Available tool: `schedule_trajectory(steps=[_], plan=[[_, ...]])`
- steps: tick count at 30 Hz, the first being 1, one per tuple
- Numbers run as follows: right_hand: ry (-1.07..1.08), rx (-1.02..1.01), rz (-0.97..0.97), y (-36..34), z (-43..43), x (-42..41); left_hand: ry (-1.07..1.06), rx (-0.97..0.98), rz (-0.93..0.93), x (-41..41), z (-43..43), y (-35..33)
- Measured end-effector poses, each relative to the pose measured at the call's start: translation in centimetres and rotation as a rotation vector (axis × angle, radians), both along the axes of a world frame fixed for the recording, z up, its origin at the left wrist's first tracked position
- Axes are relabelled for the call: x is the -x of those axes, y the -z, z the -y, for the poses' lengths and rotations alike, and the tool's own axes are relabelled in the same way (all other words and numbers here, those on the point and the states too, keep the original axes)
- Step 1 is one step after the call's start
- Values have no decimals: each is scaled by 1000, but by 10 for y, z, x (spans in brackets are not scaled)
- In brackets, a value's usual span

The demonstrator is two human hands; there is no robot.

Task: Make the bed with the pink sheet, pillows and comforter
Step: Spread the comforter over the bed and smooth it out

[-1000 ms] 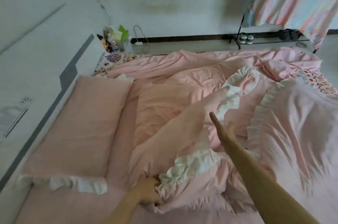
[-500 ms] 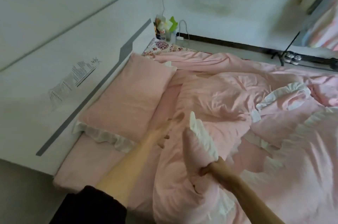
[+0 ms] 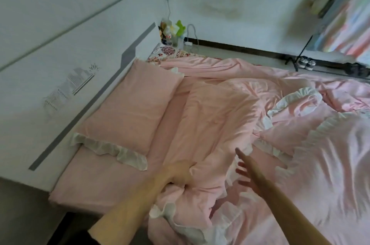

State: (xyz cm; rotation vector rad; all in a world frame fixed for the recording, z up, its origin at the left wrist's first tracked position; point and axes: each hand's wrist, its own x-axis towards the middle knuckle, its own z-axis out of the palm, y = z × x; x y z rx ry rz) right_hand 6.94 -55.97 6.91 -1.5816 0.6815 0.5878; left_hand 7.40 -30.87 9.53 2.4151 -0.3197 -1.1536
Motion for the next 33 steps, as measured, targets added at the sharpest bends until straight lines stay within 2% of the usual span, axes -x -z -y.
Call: schedule_trajectory(steps=[3, 6, 11, 13, 16, 19, 22, 26, 27, 28, 30, 33], plan=[[89, -116, -66, 16, -16, -36, -60, -53, 38, 27, -28, -5], [23, -213, -160, 25, -56, -53, -124, -175, 95, 48, -70, -9], [-43, -116, -163, 49, -135, -52, -244, -450, 250, 91, -143, -17], [-63, -153, -175, 52, -163, -46, -339, -513, 310, 112, -173, -17], [26, -257, -184, 36, -190, -45, -419, -566, 416, 131, -200, -15], [78, -302, -98, 14, -213, -64, -526, -575, 543, 134, -219, -12], [18, -315, 49, -17, -254, -92, -614, -590, 716, 131, -252, -3], [-89, -356, 246, -69, -347, -126, -763, -600, 849, 114, -323, -6], [-97, -357, 287, -83, -367, -129, -776, -625, 861, 110, -339, -5], [-130, -353, 308, -90, -429, -145, -816, -652, 870, 105, -392, 3], [-124, -351, 353, -104, -466, -158, -843, -645, 881, 97, -418, 2], [-163, -252, 394, -88, -553, -192, -897, -626, 872, 83, -476, 28]])
